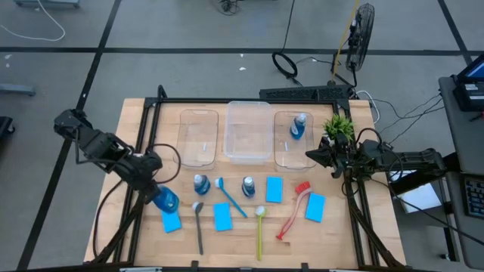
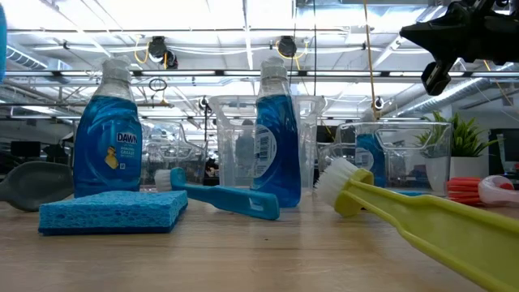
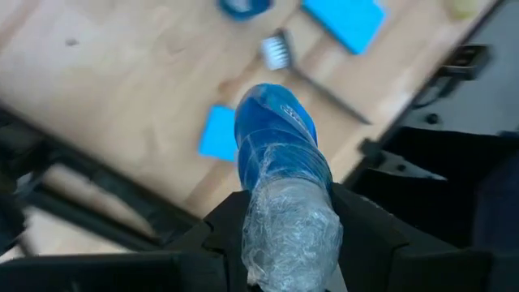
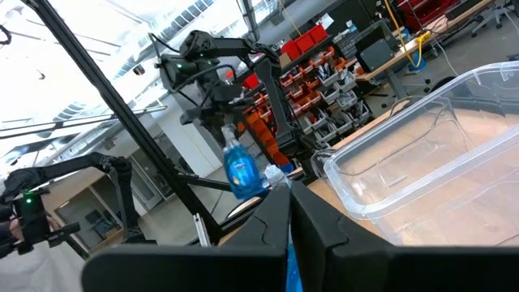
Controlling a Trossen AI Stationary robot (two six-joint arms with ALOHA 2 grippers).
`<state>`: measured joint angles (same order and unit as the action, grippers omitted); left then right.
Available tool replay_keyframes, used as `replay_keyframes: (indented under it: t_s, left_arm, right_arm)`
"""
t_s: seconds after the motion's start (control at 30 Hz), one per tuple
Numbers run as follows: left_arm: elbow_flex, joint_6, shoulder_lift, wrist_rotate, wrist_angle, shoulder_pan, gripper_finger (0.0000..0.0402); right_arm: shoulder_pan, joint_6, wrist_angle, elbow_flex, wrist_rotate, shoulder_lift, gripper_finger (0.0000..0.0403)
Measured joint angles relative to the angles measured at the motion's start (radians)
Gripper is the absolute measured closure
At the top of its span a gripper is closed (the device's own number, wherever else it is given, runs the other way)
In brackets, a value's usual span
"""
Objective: Pick & Place Kitchen Sink Supplies
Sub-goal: Put the blue dishwashing liquid into the right transparent bin
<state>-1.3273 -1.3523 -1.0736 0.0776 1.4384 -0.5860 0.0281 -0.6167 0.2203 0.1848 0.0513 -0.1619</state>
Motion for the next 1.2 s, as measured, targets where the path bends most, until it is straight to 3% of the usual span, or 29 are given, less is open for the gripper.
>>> replay_keyframes:
  t_s: [0.53, 0.87, 1.2]
  left_arm:
    - [-0.002, 0.155, 0.000, -0.150, -0.368, 0.011, 0.0261]
    - [-0.002, 0.418, -0.021, -0.308, -0.670, 0.101, 0.0261]
    - [-0.002, 0.632, -0.153, -0.282, -0.746, 0.248, 0.0261]
  right_arm:
    - [0.000, 0.000, 0.000, 0.000, 0.000, 0.000, 0.0403]
    - [0.000, 0.001, 0.000, 0.000, 0.000, 0.000, 0.0403]
    - [0.000, 0.041, 0.101, 0.000, 0.000, -0.025, 0.0403]
